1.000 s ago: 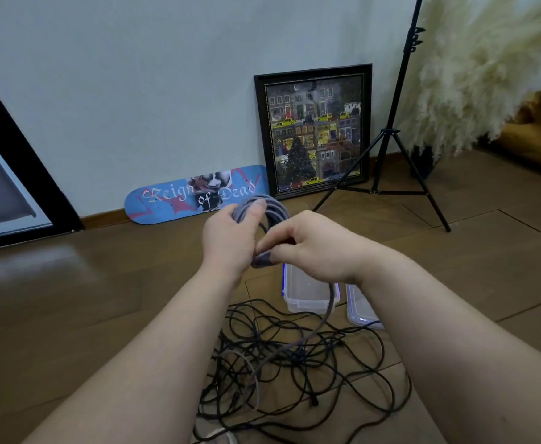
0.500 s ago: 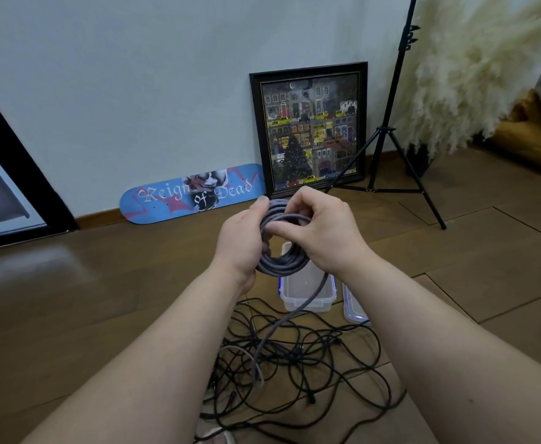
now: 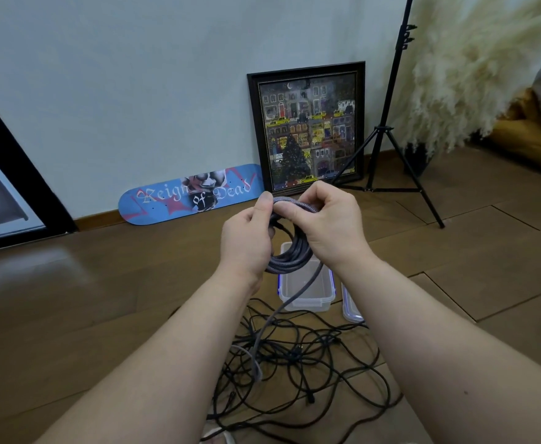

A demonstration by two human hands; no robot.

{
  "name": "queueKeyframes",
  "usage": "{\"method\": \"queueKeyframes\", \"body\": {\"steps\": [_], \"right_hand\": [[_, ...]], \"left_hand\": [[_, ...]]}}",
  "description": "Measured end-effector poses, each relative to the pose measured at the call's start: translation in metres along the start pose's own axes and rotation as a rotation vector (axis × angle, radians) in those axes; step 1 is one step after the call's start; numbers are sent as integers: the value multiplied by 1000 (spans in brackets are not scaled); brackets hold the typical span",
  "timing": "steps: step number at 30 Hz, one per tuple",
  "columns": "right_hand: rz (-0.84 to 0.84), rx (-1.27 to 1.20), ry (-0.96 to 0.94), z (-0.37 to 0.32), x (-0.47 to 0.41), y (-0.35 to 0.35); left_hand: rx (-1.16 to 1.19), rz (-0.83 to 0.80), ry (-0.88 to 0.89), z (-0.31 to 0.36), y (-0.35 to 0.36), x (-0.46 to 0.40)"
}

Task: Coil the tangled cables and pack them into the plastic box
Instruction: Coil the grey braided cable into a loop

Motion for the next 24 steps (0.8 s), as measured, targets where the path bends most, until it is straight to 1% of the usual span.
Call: {"method": "queueKeyframes", "body": {"steps": [2, 4, 8, 9, 10, 11, 13, 14, 15, 17, 20, 24], "right_hand": [[13, -41, -12, 2, -2, -2], [28, 8, -109, 1, 0, -4], [184, 366, -494, -4, 10, -6], [178, 431, -552, -6, 14, -6], [122, 480, -570, -8, 17, -4], [15, 515, -545, -9, 19, -2], [-262, 568, -427, -8, 25, 5], [-354, 588, -373, -8, 28, 9], [-396, 605, -334, -8, 29, 11], [-398, 618, -281, -9, 29, 13], [-398, 570, -234, -10, 27, 14], [-338, 582, -201, -14, 22, 12]], "left_hand": [[-2, 30, 26, 0, -2, -1], [3, 66, 26, 0, -6, -4], [72, 138, -11, 2, -13, -8], [95, 152, -22, 3, -14, -9], [110, 164, -32, 4, -15, -9], [120, 174, -40, 6, -16, -9], [147, 184, -59, 8, -16, -8], [168, 176, -73, 8, -16, -7], [189, 161, -90, 9, -14, -5], [216, 134, -121, 9, -11, -3], [225, 123, -136, 10, -11, -2], [191, 160, -142, 7, -7, 0]]}}
Point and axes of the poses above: each hand's wrist, its own x-axis away from the middle knuckle, its own y-axis out of the palm, z = x × y, the point moved 3 cm from there along -x, towards the middle knuckle, and after that the axes turned 8 degrees about x, right-handed, at the moved point
